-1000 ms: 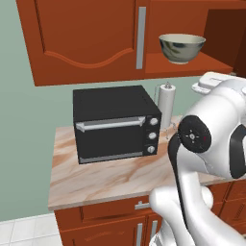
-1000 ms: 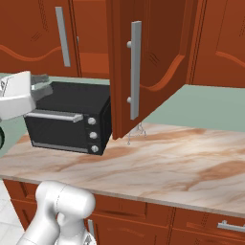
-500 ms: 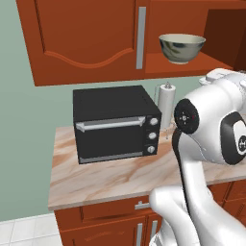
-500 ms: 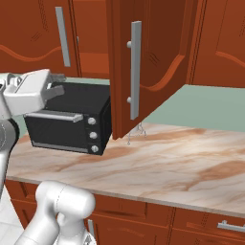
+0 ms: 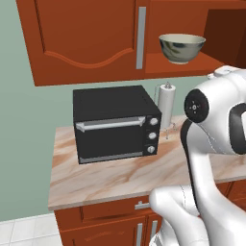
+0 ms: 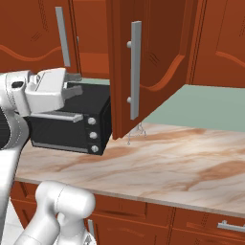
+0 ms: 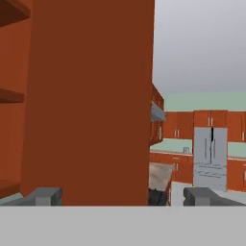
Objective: Move the bowls from the cabinet to the plates on the dining table.
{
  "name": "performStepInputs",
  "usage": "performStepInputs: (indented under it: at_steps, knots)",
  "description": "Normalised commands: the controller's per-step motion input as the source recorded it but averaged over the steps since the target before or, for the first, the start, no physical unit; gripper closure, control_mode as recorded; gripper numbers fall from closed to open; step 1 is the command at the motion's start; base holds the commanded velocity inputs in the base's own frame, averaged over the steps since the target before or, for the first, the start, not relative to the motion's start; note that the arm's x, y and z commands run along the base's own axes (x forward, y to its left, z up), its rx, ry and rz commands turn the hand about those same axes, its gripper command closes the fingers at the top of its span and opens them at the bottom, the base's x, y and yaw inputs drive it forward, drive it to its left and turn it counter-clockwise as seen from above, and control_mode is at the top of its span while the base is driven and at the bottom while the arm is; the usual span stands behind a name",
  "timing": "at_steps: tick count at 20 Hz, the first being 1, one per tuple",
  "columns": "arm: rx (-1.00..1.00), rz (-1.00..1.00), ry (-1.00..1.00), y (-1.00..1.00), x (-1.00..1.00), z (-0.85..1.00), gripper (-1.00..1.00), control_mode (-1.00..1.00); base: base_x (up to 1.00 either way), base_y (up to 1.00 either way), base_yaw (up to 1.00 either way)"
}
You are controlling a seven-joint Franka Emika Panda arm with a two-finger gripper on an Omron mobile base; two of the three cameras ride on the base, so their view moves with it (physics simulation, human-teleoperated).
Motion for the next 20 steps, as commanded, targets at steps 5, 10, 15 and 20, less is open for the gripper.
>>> performStepInputs:
  at_steps: [5,10,15,20]
  knots:
    - [0.01,0.00,0.00,-0.09,0.20,-0.01,-1.00,-1.00,0.00,0.00,0.00]
    - [0.01,0.00,0.00,-0.04,0.34,-0.04,-1.00,-1.00,0.00,0.00,0.00]
    - [0.03,0.00,0.01,-0.22,0.22,-0.04,-1.00,-1.00,0.00,0.00,0.00]
    - [0.03,0.00,0.00,-0.20,0.16,-0.03,-1.00,-1.00,0.00,0.00,0.00]
